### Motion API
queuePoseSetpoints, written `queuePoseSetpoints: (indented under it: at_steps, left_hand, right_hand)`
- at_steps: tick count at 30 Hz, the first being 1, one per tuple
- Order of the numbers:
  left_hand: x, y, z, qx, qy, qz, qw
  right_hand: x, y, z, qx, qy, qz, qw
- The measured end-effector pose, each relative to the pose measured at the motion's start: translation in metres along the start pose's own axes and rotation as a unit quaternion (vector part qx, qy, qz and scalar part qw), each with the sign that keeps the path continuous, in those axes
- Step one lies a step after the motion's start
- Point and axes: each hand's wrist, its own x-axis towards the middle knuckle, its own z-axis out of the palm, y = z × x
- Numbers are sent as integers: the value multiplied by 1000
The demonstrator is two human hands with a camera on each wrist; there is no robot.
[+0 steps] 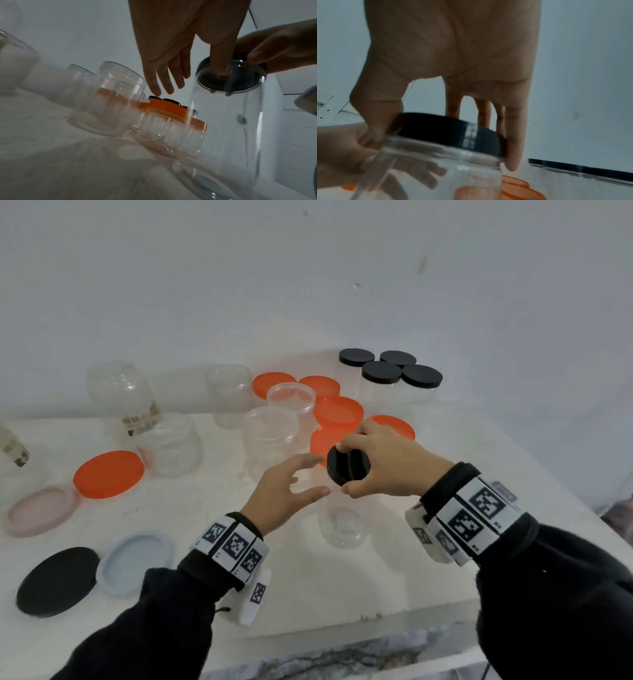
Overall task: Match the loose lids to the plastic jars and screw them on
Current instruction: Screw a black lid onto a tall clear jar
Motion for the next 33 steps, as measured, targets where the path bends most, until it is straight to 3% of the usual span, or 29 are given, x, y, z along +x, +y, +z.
queuePoseSetpoints:
  at_steps: [6,11,18,28,33]
  left_hand:
    - [47,2,35,102,34,58,992]
    - [80,-1,60,239,19,83,967]
    - [91,-10,78,449,-13,-22,893]
    - [89,-13,78,463,-27,-21,886]
    - [89,-15,77,457,-30,-24,889]
  right_hand:
    - [-14,74,-10,-8,9,62,998]
    - [-11,130,-15,-16,31,82,996]
    - [10,188,-10,-6,75,61,995]
    - [42,219,17,-87,220,-11,971]
    - [54,225,21,-80,241,-32,967]
